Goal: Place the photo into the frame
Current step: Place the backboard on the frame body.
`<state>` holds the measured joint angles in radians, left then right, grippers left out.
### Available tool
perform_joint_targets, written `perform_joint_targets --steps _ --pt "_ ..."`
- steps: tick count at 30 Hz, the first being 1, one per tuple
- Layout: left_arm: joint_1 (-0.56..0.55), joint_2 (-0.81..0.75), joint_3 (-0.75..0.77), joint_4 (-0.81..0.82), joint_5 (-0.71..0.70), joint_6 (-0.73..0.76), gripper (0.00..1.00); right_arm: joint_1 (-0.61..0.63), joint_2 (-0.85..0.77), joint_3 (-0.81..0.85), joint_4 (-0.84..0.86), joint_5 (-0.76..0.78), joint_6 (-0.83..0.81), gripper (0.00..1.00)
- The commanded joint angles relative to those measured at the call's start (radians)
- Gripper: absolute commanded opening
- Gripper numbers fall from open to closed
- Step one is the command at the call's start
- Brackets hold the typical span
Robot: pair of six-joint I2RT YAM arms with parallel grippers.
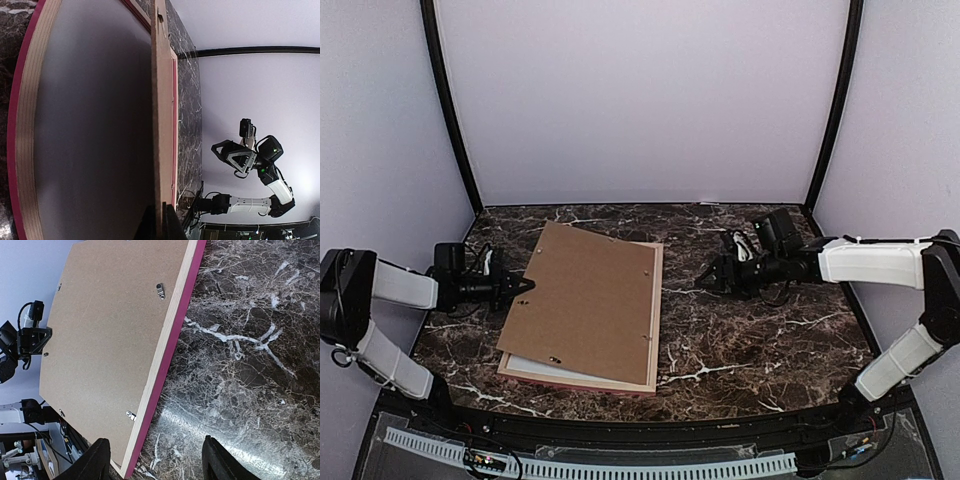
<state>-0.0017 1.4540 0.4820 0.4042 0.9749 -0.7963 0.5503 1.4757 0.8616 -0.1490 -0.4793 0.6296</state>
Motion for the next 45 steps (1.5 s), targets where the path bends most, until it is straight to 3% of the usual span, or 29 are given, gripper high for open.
perform_joint_targets --steps 1,18,30,36,45 --pt "-0.002 0.017 0.021 -0.075 -0.042 0.068 0.02 -0.004 0.02 -0.015 0.053 -0.021 0.006 0.64" --pt "-0.109 0.088 0.067 -0.137 -0.14 0.103 0.11 -0.004 0.051 -0.012 0.063 -0.027 0.004 0.64" --pt "-0.172 0.08 0.13 -0.307 -0.262 0.186 0.61 -0.004 0.086 -0.008 0.085 -0.04 0.011 0.63" --pt "-0.196 0.07 0.168 -0.393 -0.326 0.231 0.72 -0.004 0.092 -0.027 0.107 -0.043 0.023 0.64" --pt "-0.236 0.083 0.24 -0.514 -0.395 0.294 0.78 -0.003 0.101 -0.048 0.132 -0.047 0.033 0.63"
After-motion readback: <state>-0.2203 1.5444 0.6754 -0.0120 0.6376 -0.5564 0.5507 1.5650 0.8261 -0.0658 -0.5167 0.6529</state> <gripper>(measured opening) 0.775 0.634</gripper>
